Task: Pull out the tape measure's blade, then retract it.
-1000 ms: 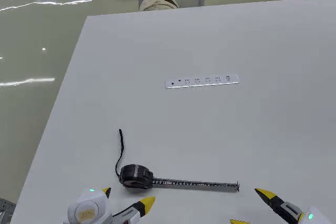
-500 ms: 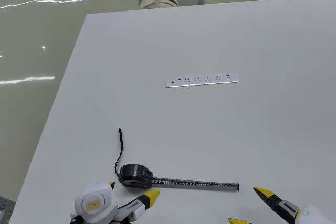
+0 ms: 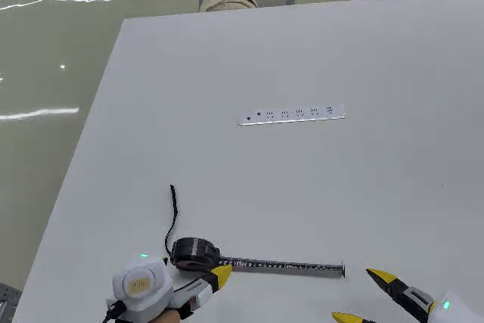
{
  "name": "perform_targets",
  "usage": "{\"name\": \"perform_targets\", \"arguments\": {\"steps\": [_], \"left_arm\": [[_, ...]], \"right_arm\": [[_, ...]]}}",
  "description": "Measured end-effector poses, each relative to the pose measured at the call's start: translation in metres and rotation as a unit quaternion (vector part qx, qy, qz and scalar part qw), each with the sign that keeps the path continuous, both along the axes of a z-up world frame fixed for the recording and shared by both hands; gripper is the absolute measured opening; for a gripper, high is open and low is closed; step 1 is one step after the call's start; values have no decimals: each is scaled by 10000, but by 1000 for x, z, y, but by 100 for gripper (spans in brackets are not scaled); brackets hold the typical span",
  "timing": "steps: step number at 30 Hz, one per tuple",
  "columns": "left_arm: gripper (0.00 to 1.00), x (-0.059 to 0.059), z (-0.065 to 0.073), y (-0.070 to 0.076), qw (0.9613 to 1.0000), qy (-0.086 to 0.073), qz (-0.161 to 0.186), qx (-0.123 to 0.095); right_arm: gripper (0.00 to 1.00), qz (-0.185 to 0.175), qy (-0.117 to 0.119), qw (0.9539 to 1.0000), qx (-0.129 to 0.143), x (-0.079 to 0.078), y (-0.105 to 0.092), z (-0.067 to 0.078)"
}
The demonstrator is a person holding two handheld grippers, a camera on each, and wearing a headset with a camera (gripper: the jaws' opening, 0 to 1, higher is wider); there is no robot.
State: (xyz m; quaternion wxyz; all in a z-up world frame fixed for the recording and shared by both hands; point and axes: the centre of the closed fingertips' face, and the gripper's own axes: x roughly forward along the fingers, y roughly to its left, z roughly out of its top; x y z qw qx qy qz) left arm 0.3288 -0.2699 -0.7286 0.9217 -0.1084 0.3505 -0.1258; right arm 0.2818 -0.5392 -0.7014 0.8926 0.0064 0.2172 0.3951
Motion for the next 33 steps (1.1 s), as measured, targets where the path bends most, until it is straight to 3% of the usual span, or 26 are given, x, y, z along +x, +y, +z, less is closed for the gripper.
{"name": "perform_targets", "arguments": {"steps": [4, 25, 33], "left_arm": [[84, 1, -4, 1, 10000, 62, 44, -30], [84, 15, -10, -2, 9998, 88, 107, -149], [84, 16, -14, -4, 9996, 175, 197, -45]], "right_arm": [[63, -21, 9, 10000, 31, 0, 0, 1], [60, -18, 31, 9999, 94, -3, -1, 3], [59, 13, 36, 10000, 70, -4, -2, 1]]}}
